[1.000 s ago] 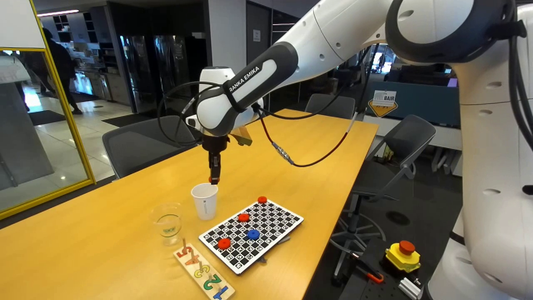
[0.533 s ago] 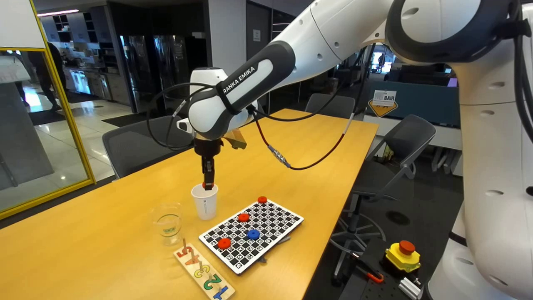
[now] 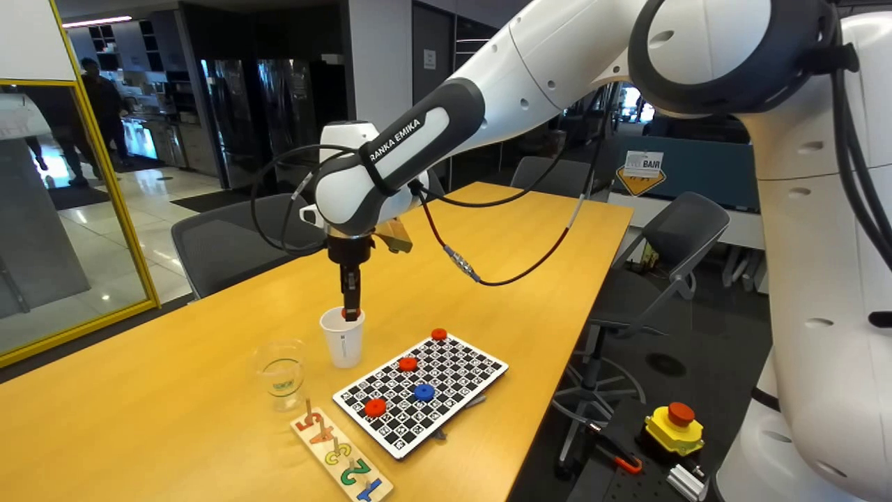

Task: Put the blue ring in the clear cup and the orange rings in the white cup

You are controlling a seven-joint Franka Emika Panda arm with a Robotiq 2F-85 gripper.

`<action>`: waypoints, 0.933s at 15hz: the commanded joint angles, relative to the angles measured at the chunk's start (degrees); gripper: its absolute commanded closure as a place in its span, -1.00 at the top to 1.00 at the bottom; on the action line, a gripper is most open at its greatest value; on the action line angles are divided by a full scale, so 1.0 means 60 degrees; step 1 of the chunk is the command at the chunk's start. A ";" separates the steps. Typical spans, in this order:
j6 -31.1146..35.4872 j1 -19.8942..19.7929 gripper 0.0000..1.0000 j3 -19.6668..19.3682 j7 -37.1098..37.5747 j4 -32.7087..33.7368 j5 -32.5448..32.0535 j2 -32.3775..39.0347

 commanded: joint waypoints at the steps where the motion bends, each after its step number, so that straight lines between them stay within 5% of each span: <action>1: -0.0455 -0.0042 -0.66 0.0039 -0.0135 0.0798 0.0156 0.0424; 7: -0.0713 -0.0060 -0.66 0.0017 -0.0125 0.1460 0.0108 0.0902; 8: -0.0789 -0.0044 0.34 -0.0009 -0.0046 0.1535 0.0079 0.0953; 14: -0.0678 0.0074 0.99 -0.0207 0.0354 0.1365 -0.0195 0.0803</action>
